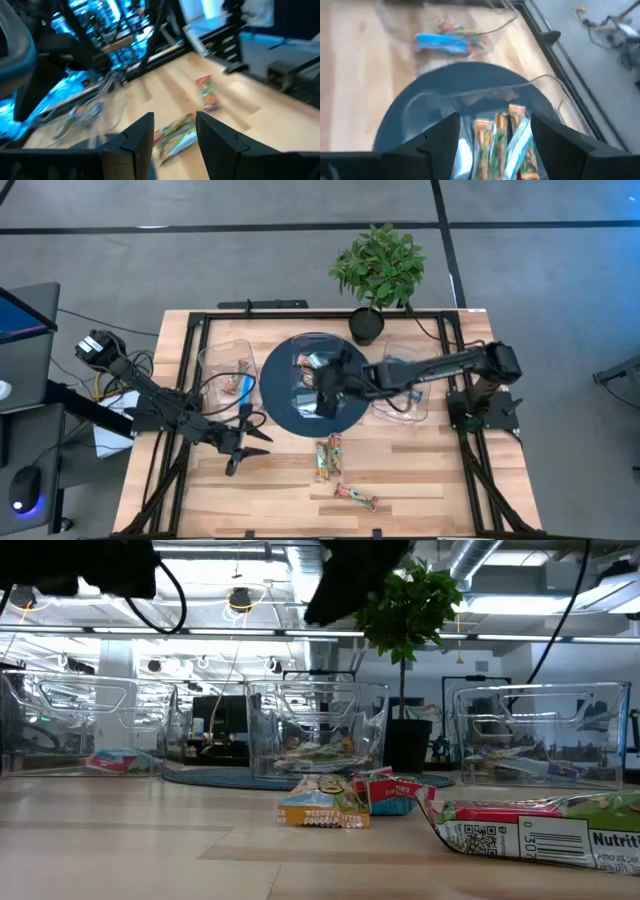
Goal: Pick and place Granola Bars by type
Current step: Put the red granola bar into the left transparent bin
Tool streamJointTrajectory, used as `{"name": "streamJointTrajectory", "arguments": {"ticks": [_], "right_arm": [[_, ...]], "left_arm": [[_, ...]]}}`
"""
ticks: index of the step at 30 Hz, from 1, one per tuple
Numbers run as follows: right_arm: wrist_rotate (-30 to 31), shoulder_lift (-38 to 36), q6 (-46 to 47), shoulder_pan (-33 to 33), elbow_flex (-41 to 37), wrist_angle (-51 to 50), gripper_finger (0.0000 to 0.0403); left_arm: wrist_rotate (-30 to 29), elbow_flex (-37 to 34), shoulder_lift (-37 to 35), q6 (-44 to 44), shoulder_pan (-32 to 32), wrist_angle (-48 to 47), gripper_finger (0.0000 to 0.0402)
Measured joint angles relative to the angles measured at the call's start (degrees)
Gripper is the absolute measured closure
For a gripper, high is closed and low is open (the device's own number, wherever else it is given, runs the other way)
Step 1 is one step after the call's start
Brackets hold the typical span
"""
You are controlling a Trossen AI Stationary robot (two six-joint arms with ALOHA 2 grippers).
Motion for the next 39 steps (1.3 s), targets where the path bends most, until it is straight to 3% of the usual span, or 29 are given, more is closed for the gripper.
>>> {"name": "streamJointTrajectory", "arguments": {"ticks": [8, 15, 19, 22, 30, 39], "right_arm": [[10.49, -3.79, 7.5, 14.74, 0.0, -13.63, 0.0186], [24.65, -3.07, 24.51, 27.96, -0.15, -26.95, 0.0193], [30.01, -3.18, 34.25, 34.32, -3.24, -27.9, 0.0195], [33.17, -3.23, 41.71, 38.96, -5.94, -29.57, 0.0195], [35.84, -3.21, 59.26, 47.41, -14.13, -32.08, 0.0198], [35.81, -3.21, 70.74, 50.71, -16.61, -38.52, 0.0209]], "left_arm": [[8.33, 1.74, 4.5, -0.64, 0.02, 6.47, 0.026], [8.4, 12.38, 19.62, 3.59, 0.57, 9.03, 0.026], [8.57, 21.43, 29.24, 4.84, 2.09, 8.53, 0.026], [10.14, 28.84, 35.7, 4.38, 4.08, 3.96, 0.026], [24.62, 49.7, 49.44, -1.69, 9.45, -18.02, 0.026], [33.12, 63.0, 61.79, -3.33, 12.3, -26.09, 0.0248]]}}
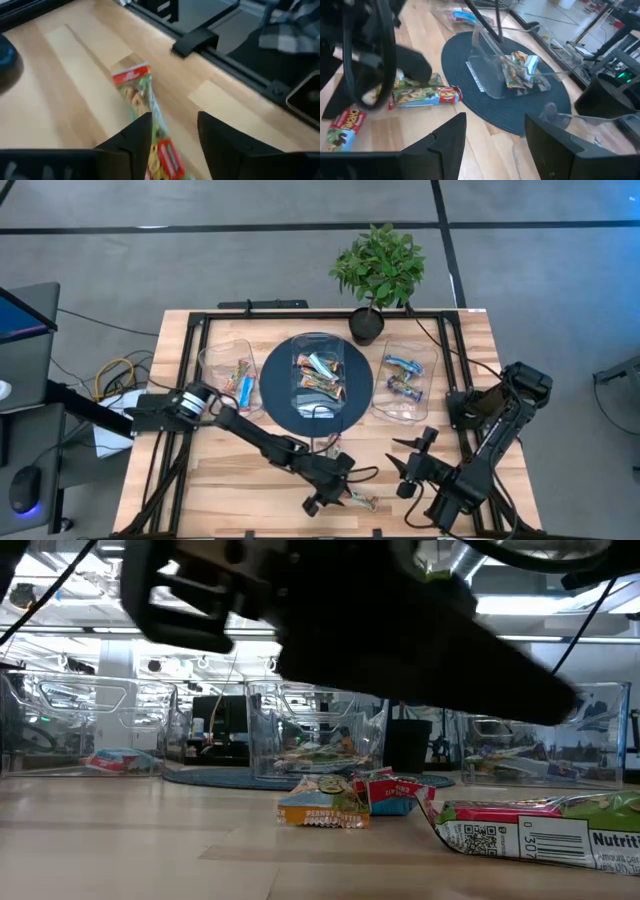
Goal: Pick and place Granola Bars by type
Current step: Put the red granola bar into the left transparent bin
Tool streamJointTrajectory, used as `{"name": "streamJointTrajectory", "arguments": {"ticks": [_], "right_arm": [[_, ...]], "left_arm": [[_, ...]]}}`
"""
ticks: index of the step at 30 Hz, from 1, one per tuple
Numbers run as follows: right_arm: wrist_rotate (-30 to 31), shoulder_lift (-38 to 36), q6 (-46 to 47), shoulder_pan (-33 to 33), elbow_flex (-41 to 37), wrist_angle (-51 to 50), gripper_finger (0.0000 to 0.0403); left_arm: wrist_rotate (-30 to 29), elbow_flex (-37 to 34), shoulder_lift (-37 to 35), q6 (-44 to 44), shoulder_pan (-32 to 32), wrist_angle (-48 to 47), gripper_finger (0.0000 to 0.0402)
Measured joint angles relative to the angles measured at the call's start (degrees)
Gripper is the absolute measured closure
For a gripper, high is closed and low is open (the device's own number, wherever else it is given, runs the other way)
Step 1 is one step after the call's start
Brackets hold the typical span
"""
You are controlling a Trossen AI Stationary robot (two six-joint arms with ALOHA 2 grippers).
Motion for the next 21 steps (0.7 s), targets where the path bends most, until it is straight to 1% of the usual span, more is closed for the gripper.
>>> {"name": "streamJointTrajectory", "arguments": {"ticks": [3, 8, 13, 17, 21], "right_arm": [[-0.07, 0.0, 1.01, 0.1, 0.0, -0.37, 0.0213], [-0.19, 0.0, 1.05, 0.07, 0.0, -0.25, 0.0218], [-0.23, 0.0, 1.05, 0.07, 0.0, -0.21, 0.0221], [-0.23, 0.0, 1.05, 0.05, 0.0, 0.02, 0.0223], [-0.23, 0.0, 1.05, -0.01, 0.0, 0.22, 0.0222]], "left_arm": [[2.06, 2.01, 1.45, -0.78, 0.44, 0.16, 0.0227], [-0.35, 2.22, 1.51, -1.92, 0.55, -0.08, 0.0181], [-1.12, 2.24, 1.51, -3.87, 0.55, -0.62, 0.0142], [-1.24, 2.24, 1.51, -4.41, 0.55, -2.15, 0.0126], [-2.93, 2.24, 2.0, -4.45, 0.31, -3.41, 0.0123]]}}
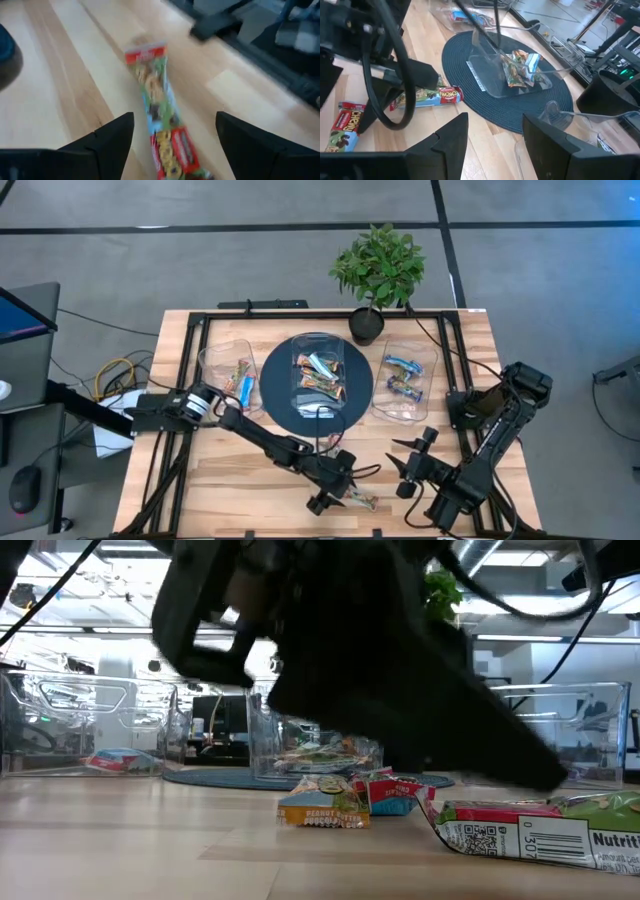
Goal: Pick and place Granola Bars by type
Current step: Put the red granola bar into the left transparent bin
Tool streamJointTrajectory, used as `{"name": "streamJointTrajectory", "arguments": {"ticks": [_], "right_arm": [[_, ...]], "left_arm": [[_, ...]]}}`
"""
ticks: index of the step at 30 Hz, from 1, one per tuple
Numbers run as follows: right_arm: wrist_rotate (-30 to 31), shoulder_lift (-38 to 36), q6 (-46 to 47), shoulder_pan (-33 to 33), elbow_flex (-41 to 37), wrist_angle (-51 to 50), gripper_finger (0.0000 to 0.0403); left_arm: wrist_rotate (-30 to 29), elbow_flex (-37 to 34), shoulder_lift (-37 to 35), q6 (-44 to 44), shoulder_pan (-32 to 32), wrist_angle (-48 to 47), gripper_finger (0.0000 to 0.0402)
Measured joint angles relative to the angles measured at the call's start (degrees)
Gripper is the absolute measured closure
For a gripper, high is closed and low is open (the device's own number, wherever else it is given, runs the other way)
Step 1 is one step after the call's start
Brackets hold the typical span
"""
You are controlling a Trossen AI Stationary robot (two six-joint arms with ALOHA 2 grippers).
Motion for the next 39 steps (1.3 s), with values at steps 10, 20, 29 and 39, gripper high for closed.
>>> {"name": "streamJointTrajectory", "arguments": {"ticks": [10, 20, 29, 39], "right_arm": [[0.0, 0.0, 0.01, -0.03, 0.0, 0.07, 0.0226], [0.0, 0.0, 0.0, -0.04, 0.0, 0.1, 0.023], [-0.02, 0.0, 0.02, -0.04, 0.01, 0.2, 0.0232], [-0.07, 0.0, 0.0, -0.04, 0.02, 0.4, 0.0234]], "left_arm": [[-1.67, 0.02, 0.14, 0.01, -0.08, -3.68, 0.014], [-2.14, 0.0, 0.11, 0.31, -0.57, -8.08, 0.0192], [-2.52, 0.0, 0.05, 1.94, -0.66, -8.27, 0.0253], [-4.91, 0.0, 0.05, 2.59, -0.48, -7.33, 0.0282]]}}
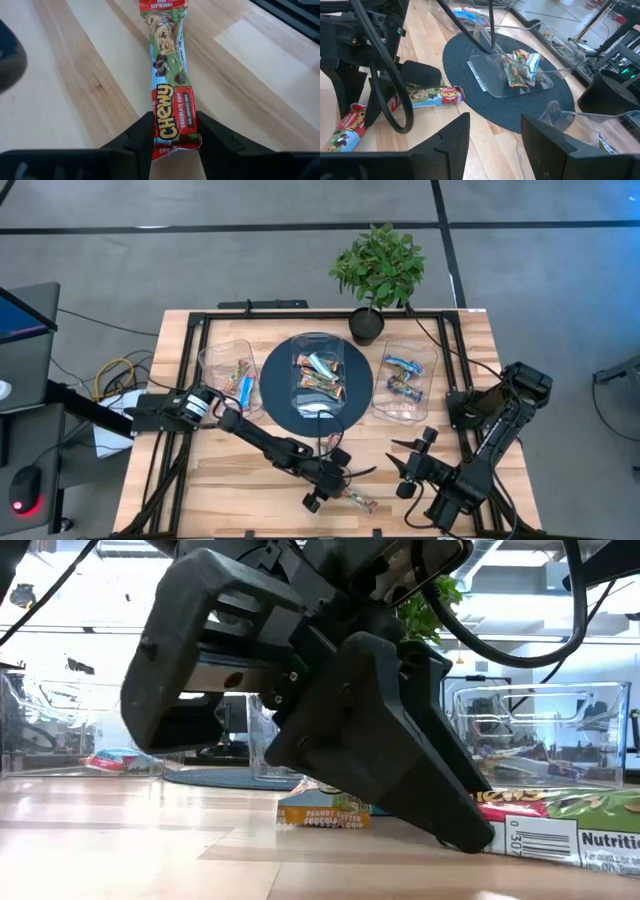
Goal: Pick and place Granola Bars by type
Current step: Put the red granola bar into the left transparent bin
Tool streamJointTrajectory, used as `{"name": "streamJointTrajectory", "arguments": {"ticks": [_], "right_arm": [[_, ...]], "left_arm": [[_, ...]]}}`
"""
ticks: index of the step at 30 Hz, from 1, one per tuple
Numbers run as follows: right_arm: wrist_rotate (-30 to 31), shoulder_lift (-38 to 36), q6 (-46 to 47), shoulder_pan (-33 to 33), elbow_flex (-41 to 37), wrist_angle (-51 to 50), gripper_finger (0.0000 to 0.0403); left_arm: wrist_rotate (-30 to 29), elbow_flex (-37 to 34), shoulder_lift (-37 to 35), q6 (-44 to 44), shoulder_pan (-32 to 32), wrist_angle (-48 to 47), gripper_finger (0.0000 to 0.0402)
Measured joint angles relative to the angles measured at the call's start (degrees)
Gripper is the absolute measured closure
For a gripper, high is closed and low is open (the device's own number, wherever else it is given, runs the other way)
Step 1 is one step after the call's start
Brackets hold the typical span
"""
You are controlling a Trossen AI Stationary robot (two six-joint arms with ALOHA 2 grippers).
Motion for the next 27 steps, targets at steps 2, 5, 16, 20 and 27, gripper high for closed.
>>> {"name": "streamJointTrajectory", "arguments": {"ticks": [2, 5, 16, 20, 27], "right_arm": [[-0.02, 0.0, 0.02, 0.0, 0.0, 0.02, 0.0234], [-0.1, 0.0, 0.01, 0.02, 0.0, 0.0, 0.0236], [-2.51, 0.0, 0.02, 0.0, 0.02, 0.0, 0.024], [-2.51, 0.0, 0.0, 0.02, 0.02, 0.0, 0.0241], [-2.51, 0.0, 0.01, 0.0, 0.02, 0.02, 0.0243]], "left_arm": [[-0.02, 0.13, 0.0, 0.52, 0.0, 0.18, 0.028], [-0.02, 1.02, 0.0, 1.08, 0.02, 0.26, 0.0282], [-4.2, 7.64, 0.0, 3.98, -0.63, -10.23, 0.0291], [-9.44, 11.55, 0.0, 5.43, -1.37, -17.55, 0.0295], [-15.94, 18.12, 0.0, 6.81, -2.29, -29.59, 0.0294]]}}
